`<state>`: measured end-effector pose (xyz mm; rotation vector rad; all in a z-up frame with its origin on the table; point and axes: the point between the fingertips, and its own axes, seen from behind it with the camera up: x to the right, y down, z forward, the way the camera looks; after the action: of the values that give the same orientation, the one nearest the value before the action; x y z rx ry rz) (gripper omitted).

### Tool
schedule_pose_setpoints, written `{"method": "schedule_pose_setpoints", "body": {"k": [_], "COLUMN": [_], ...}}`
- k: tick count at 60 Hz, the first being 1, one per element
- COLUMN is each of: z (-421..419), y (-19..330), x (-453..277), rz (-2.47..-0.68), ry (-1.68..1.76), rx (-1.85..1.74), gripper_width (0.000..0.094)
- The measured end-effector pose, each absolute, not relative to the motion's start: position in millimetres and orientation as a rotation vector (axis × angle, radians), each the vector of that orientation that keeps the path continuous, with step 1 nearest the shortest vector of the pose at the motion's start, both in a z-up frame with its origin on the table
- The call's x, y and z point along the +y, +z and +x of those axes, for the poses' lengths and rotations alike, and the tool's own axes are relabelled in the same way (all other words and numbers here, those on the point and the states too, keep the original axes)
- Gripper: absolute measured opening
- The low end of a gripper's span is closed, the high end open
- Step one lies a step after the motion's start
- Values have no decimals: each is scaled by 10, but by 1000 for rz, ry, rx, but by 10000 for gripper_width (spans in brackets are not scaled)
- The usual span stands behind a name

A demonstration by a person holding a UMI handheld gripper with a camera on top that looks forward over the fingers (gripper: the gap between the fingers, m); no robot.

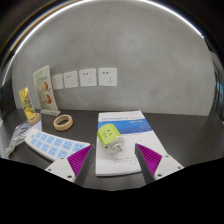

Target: Unplug charger

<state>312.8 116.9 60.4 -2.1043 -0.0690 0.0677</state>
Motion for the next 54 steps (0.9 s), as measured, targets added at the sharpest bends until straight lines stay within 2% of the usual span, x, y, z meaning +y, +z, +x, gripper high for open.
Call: {"method": "schedule_pose_setpoints", "body": {"k": [18,32,43,54], "z": [2540,1952,2044,2566], "y": [1076,971,979,958], "x": [-384,-1654,-2145,-2284], "rz": [-2009,-2053,-2045,-2023], "ry": [23,28,-4,-65], "rx": [8,-26,-41,-101], "gripper_width": [838,845,845,842]}}
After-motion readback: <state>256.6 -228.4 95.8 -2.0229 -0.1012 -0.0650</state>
